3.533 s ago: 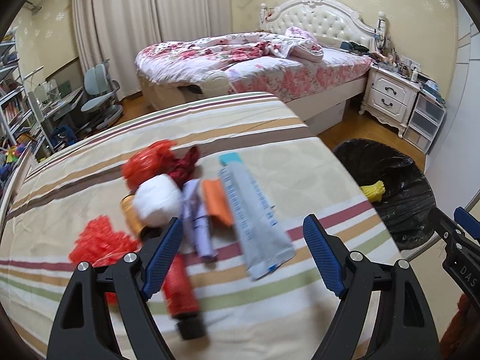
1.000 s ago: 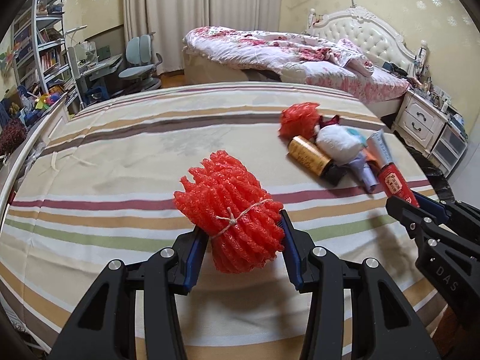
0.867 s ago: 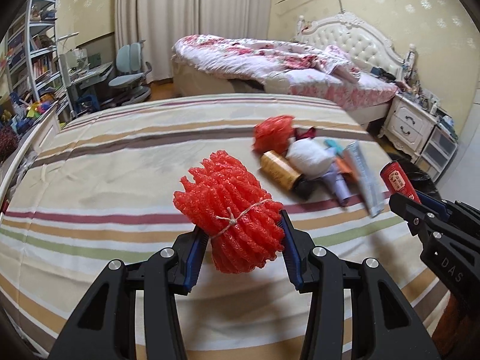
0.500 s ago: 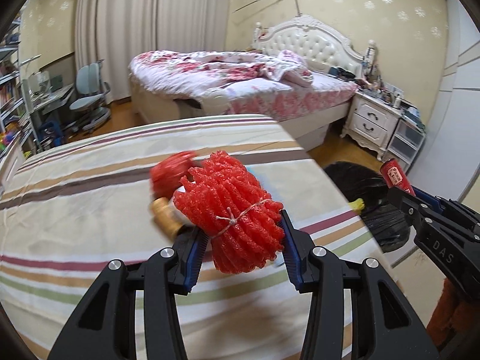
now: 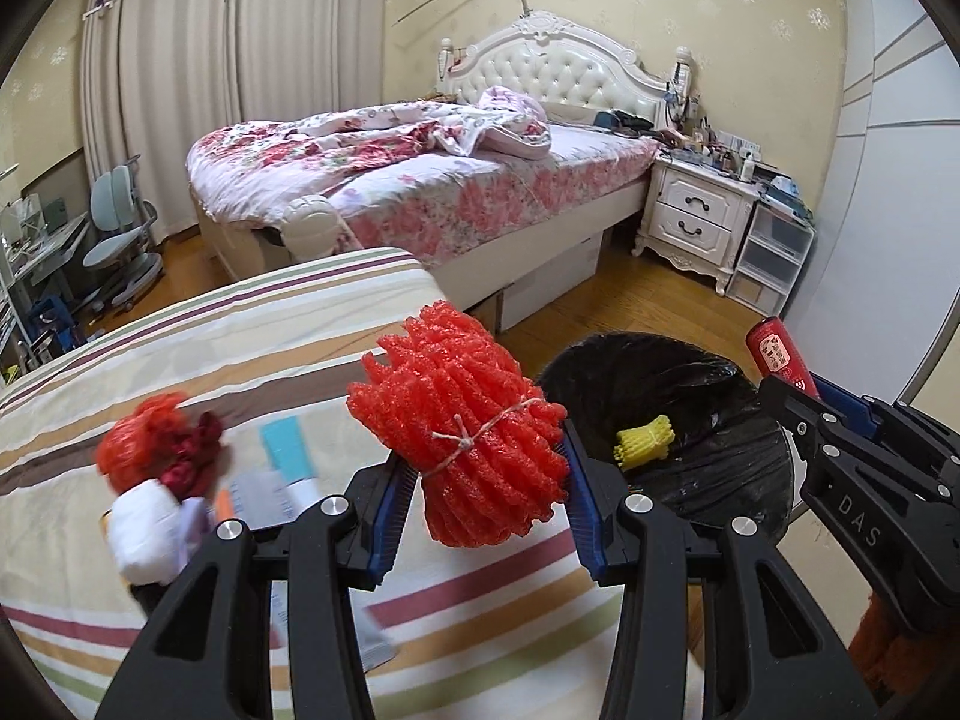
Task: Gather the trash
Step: 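Carry the red net and red can over the bin and release both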
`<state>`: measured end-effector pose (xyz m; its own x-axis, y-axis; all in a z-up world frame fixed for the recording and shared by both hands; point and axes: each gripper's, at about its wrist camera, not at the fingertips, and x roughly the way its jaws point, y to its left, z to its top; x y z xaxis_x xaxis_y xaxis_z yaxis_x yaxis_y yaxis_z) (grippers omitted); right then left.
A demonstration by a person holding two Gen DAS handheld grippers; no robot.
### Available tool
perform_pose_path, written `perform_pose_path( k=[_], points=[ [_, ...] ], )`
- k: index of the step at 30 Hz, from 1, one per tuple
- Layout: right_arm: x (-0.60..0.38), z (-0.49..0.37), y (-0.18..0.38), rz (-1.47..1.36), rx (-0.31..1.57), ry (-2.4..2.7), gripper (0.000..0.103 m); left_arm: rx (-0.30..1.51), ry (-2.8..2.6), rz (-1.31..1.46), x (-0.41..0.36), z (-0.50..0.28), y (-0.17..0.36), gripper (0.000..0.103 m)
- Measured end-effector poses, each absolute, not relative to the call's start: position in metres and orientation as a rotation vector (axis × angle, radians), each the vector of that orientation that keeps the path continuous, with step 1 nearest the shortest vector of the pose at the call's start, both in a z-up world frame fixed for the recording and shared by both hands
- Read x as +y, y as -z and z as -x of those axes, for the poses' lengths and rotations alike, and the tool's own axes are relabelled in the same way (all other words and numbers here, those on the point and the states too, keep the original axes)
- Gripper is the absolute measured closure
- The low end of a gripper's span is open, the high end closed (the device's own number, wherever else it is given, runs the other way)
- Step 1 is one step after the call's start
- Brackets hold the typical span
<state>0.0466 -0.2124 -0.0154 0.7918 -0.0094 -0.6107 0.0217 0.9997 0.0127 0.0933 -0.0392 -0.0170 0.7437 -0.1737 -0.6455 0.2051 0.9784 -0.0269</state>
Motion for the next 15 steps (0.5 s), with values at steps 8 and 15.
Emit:
perform_pose_path(
  k=[8,15],
  points=[
    [-0.238,-0.067,0.031,-0.048,0.681,0.043,0.08,0.719,0.226,-0.102,-0.074,-0.114,0.03,0.057],
    [-0.252,-0.078,0.041,-0.066,0.703,0.062,0.08,0.736,0.223,-0.127,-0.088,-0.126,0.037,0.057]
  ],
)
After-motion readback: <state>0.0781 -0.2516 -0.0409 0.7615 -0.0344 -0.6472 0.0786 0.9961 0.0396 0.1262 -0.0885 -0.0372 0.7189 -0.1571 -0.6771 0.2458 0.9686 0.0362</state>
